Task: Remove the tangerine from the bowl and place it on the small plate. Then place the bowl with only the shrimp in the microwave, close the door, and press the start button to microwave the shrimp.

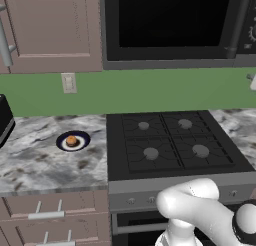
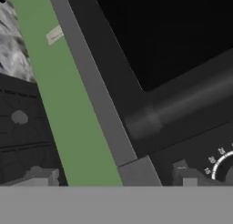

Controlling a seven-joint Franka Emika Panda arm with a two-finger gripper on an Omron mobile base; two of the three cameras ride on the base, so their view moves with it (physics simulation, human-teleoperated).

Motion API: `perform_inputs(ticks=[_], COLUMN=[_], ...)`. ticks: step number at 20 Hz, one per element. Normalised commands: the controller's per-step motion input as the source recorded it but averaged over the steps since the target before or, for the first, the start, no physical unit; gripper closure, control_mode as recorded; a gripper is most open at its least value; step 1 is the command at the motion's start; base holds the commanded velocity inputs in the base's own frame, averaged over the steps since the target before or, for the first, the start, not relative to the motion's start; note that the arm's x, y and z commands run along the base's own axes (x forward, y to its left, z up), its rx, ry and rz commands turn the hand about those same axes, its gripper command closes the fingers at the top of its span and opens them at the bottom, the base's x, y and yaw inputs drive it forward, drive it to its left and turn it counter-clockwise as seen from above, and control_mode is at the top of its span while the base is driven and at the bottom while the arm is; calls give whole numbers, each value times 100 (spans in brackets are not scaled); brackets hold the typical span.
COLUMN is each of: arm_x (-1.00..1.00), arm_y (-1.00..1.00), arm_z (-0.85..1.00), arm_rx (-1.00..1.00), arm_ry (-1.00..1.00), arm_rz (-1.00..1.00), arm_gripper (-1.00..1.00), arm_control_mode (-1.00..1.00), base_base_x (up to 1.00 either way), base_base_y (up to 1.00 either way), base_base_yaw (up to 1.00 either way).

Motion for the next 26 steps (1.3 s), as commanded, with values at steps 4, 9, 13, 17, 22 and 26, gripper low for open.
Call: perform_inputs(ticks=[4,9,13,17,22,26], arm_x=[51,48,47,41,39,39], arm_y=[-21,-4,-13,-25,-20,-2], arm_z=[0,0,0,-4,-9,-18], arm_rx=[9,6,7,7,5,3], arm_ry=[0,0,0,0,0,0], arm_rz=[6,3,2,1,0,0], arm_gripper=[-100,-100,-100,-100,-100,-100], arm_control_mode=[-100,-100,-100,-100,-100,-100], base_base_x=[0,0,0,0,0,0], base_base_y=[0,0,0,0,0,0], base_base_yaw=[0,0,0,0,0,0])
